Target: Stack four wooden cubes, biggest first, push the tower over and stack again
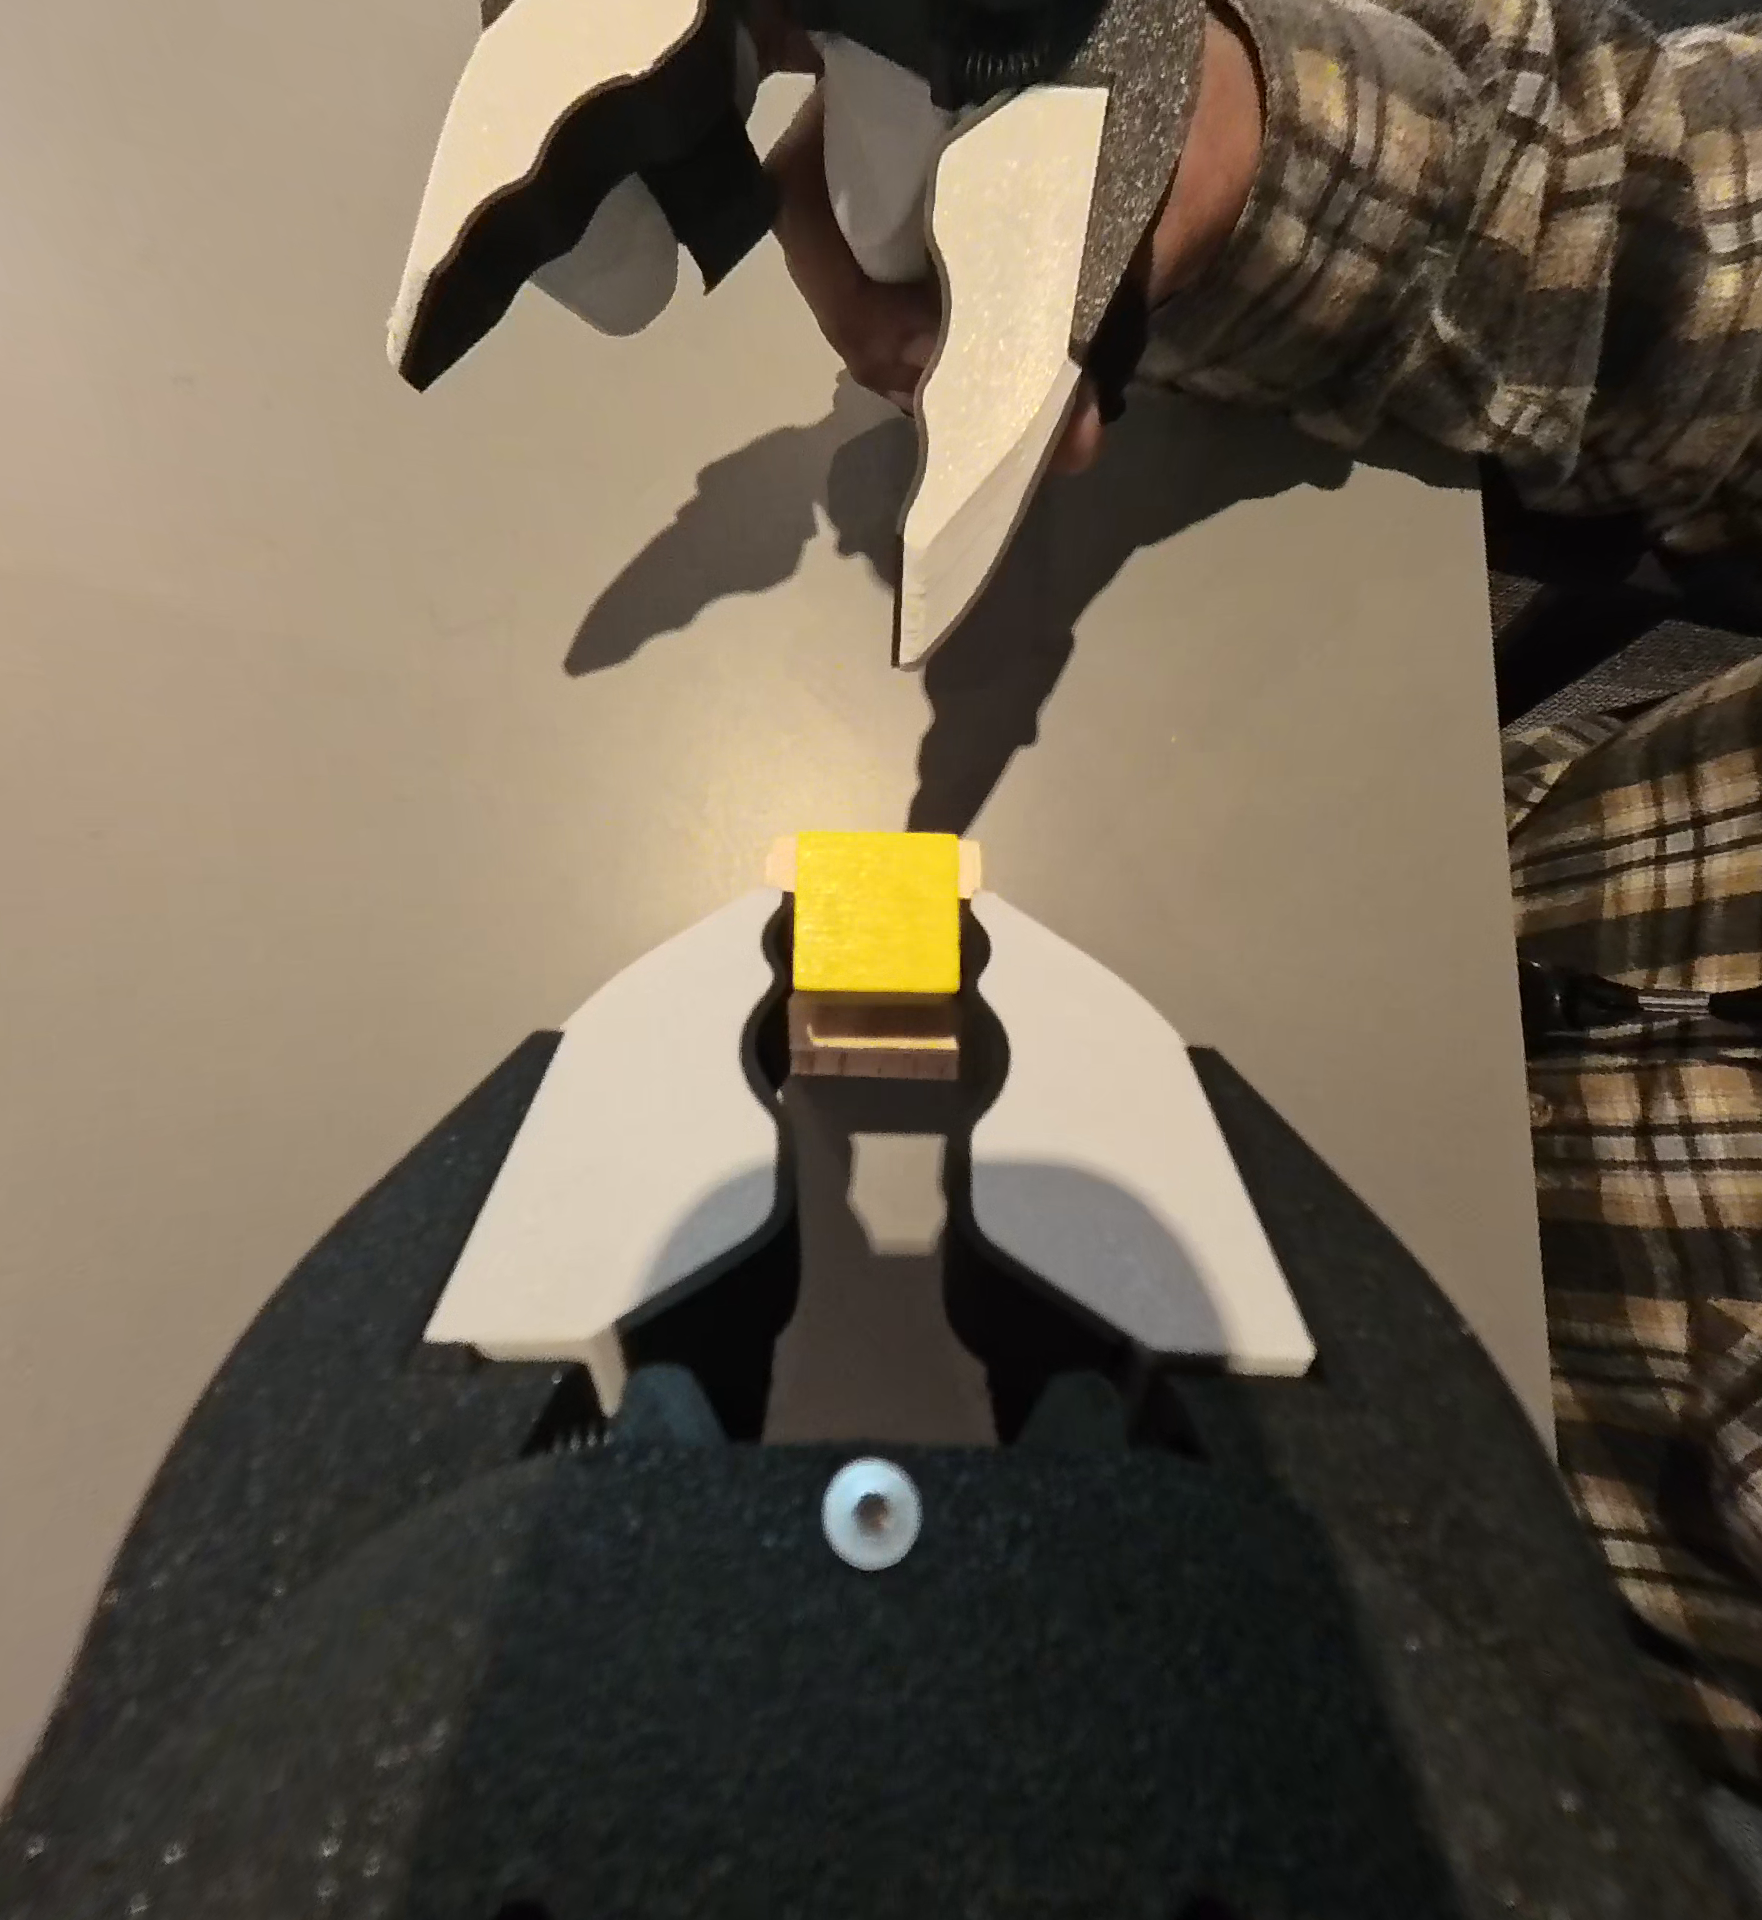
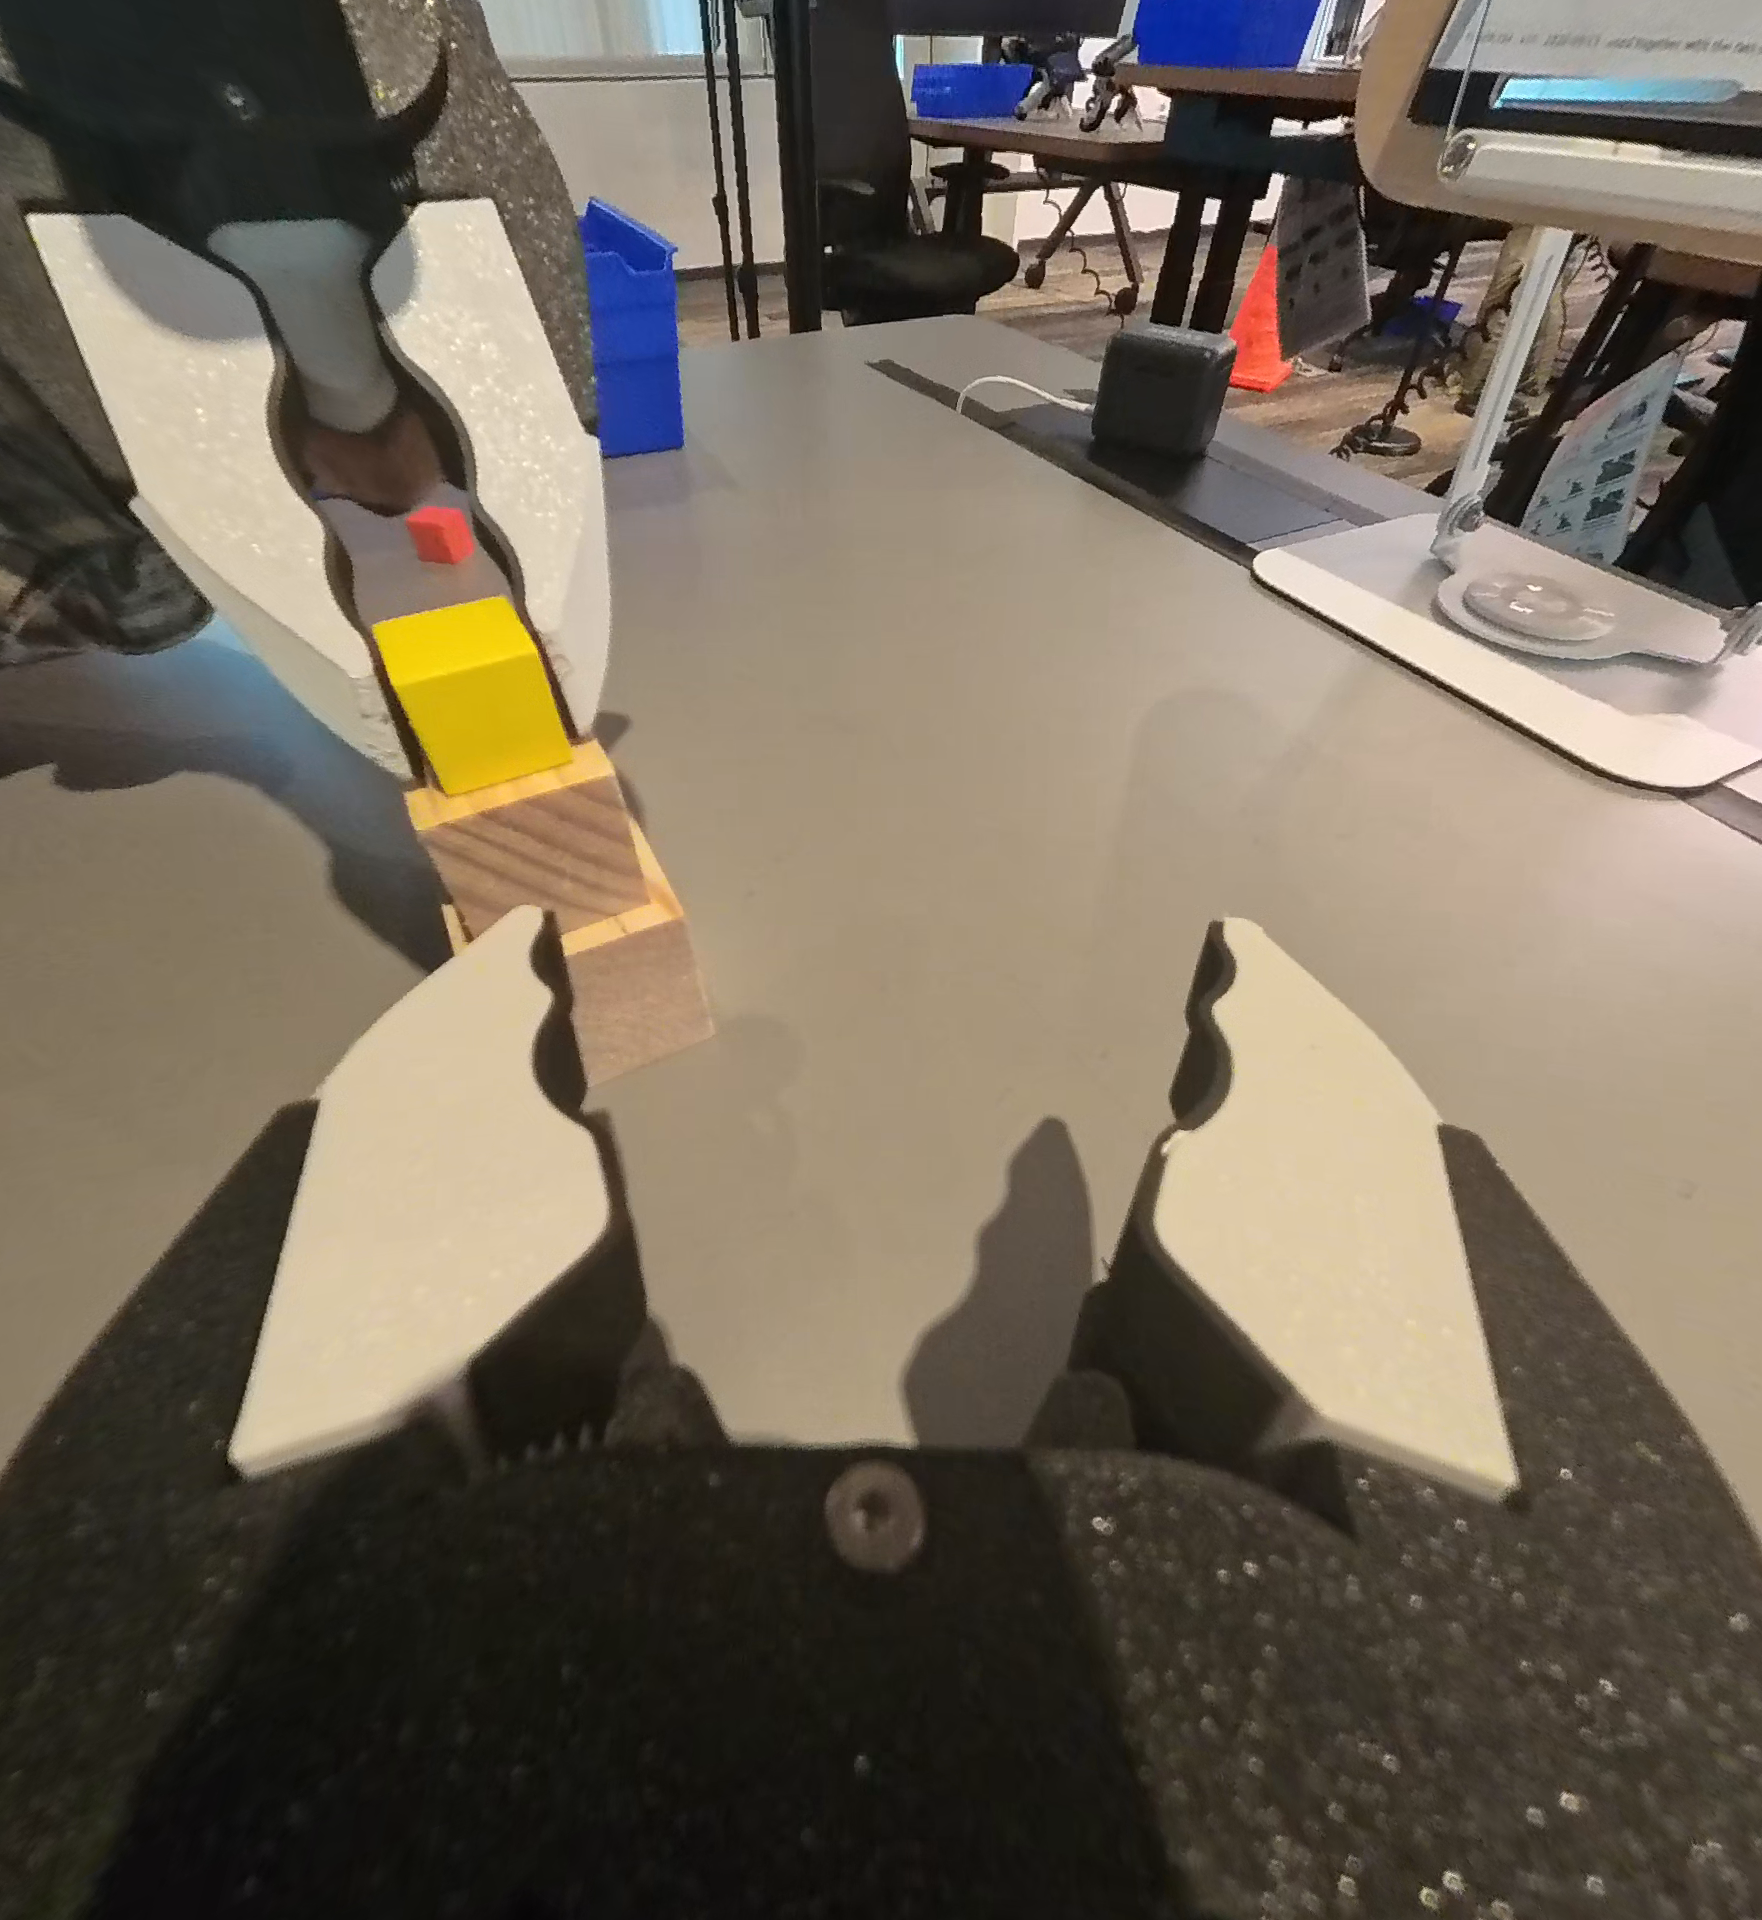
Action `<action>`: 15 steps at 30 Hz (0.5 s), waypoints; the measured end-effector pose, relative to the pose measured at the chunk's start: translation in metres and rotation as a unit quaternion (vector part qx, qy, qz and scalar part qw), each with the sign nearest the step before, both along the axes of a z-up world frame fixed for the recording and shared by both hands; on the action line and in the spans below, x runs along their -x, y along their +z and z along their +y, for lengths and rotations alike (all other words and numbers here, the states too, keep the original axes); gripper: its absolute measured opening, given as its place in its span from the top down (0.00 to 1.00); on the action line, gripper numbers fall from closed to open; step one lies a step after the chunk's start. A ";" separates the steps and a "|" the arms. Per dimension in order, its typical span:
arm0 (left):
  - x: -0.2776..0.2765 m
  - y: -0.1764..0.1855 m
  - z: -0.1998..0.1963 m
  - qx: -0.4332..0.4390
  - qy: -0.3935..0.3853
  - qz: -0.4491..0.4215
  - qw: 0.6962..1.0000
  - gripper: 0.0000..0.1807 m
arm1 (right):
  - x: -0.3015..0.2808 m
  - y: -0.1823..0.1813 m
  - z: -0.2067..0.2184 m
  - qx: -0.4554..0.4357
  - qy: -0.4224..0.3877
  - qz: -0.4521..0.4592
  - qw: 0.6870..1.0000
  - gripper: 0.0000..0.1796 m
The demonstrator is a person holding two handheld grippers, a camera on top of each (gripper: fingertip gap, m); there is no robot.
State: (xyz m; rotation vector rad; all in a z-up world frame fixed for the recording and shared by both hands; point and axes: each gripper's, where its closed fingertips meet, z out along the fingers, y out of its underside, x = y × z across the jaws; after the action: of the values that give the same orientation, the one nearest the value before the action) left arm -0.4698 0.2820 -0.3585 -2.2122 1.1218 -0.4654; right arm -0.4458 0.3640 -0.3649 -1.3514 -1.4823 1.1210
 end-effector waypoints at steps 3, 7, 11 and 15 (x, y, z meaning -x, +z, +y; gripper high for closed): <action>-0.001 0.000 0.000 0.000 0.000 -0.002 1.000 0.84 | 0.000 0.000 0.000 0.000 0.001 -0.001 1.000 0.38; -0.002 0.000 0.000 0.003 -0.001 -0.009 1.000 0.82 | 0.000 -0.001 0.000 0.002 0.001 -0.001 1.000 0.38; 0.002 0.003 0.003 -0.005 0.017 -0.013 1.000 0.66 | 0.000 0.000 0.000 0.001 0.000 0.000 1.000 0.37; 0.035 0.038 0.002 -0.078 0.085 -0.038 0.993 0.47 | -0.001 0.002 0.001 0.001 -0.003 0.004 1.000 0.37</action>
State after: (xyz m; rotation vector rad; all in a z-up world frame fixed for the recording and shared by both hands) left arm -0.5044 0.2842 -0.3209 -2.1134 0.8900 -0.3738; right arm -0.4444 0.3655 -0.3632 -1.3504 -1.4697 1.1244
